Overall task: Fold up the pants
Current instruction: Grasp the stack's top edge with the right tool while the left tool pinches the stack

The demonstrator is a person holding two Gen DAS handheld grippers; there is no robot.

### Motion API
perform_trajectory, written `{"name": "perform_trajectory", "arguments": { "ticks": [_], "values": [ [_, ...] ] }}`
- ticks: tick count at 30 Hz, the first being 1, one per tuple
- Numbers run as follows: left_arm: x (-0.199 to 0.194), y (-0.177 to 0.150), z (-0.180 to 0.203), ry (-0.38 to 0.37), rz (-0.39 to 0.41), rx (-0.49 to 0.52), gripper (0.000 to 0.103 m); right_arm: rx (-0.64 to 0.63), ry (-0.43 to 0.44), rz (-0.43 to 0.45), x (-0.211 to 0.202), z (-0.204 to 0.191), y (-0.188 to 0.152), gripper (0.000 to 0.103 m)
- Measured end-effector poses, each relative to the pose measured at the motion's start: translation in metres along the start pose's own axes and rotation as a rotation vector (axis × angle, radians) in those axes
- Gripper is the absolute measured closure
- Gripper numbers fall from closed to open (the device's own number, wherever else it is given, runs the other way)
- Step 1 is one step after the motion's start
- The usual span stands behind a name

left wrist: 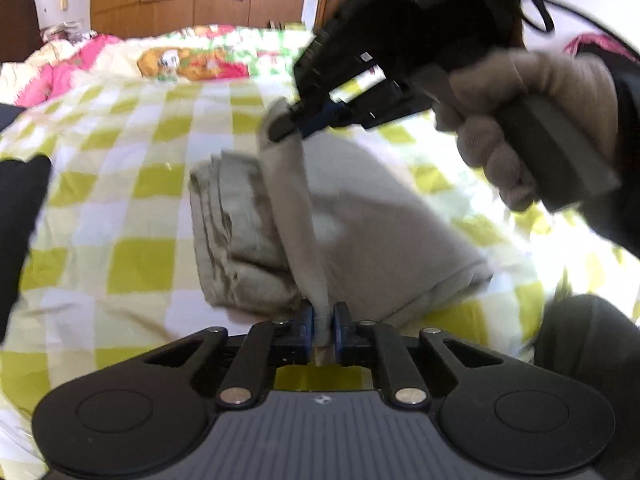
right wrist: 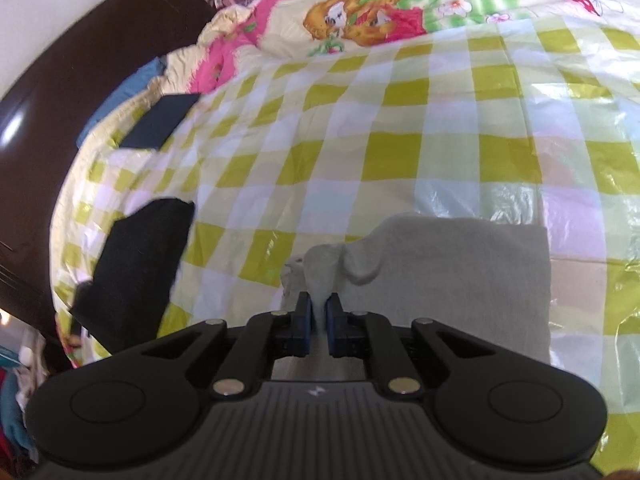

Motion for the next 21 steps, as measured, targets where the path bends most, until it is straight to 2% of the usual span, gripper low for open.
{"name": "perform_trajectory", "arguments": {
  "ticks": [5, 8, 14, 17, 20, 21],
  "values": [
    [-0.020, 0.022, -0.010, -0.017, 0.087, -0.026, 0.080, -0.001, 0.015, 0.068, -0.024, -0.007, 0.022, 0.095],
    [-0.024, 0.031, -0.022, -0.012, 0.122, -0.064, 0.080, -0.026, 0.008, 0.072, -0.013, -0.019, 0.036, 0.095],
    [0.000, 0.007, -0.050, 0.039, 0.050, -0.162, 0.080, -0.070, -0.021, -0.043, 0.063, -0.041, 0.023, 0.094],
    [0.009, -0.002, -0.060, 0.051, 0.019, -0.203, 0.077, -0.058, -0.035, -0.077, 0.093, -0.043, 0.012, 0.087],
    [0.007, -0.002, -0.063, 0.081, 0.024, -0.206, 0.072, -0.053, -0.025, -0.055, 0.093, -0.038, 0.009, 0.087],
    [0.007, -0.002, -0.063, 0.094, 0.020, -0.195, 0.065, -0.037, -0.011, -0.047, 0.087, -0.035, 0.011, 0.083]
  ]
}}
Point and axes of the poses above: each gripper's, at about its wrist camera, not at the fingertips, and x roughly the way its jaws point, z to its right, y to its top, the point moved 1 cm from there along x, roughly the way its jaws point, and after that the axes turned 2 degrees about -y, right-handed, at the moved point
